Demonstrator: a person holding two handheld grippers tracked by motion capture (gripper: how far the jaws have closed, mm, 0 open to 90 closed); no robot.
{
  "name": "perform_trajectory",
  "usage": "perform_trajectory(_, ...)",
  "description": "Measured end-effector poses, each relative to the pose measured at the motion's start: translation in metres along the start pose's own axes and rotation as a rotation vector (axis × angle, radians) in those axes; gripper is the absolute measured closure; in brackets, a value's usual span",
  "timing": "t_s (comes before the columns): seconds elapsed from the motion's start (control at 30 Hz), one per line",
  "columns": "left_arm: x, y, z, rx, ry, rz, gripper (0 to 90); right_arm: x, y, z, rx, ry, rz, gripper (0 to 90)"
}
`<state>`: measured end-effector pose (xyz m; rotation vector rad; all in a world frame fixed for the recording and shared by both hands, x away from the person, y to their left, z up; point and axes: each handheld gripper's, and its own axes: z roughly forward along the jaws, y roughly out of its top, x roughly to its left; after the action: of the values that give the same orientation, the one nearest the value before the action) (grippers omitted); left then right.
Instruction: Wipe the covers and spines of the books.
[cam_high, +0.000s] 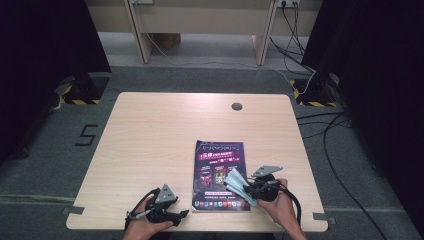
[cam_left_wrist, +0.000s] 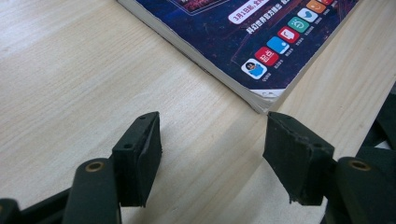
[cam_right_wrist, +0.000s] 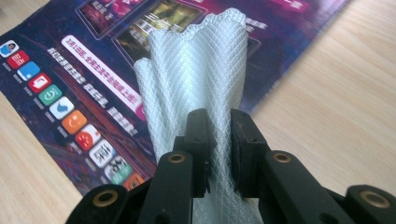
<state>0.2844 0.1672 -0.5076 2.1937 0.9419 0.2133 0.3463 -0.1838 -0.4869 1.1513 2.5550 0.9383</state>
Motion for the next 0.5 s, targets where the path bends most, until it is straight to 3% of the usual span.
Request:
perform_trajectory(0.17, 0.0, 0.0, 0.0, 0.0, 0.001, 0.001, 34.2, 0.003, -0.003, -0.003, 0.0, -0.009, -0.015, 79.6)
perform_trajectory(0.3, 0.001, 0.0, 0.0, 0.003, 0.008, -0.006, 32.4, 0.021, -0.004, -0.001, 0.01, 0.022, -0.043, 79.7)
perform_trajectory(0.47, 0.001, 0.0, 0.0, 0.004, 0.009, -0.005, 31.8, 0.033, 0.0, 0.005, 0.005, 0.046, -0.081, 79.7)
perform_trajectory(0.5, 0.001, 0.0, 0.0, 0.004, 0.009, -0.005, 31.7, 0.041, 0.004, 0.009, 0.007, 0.061, -0.093, 79.7)
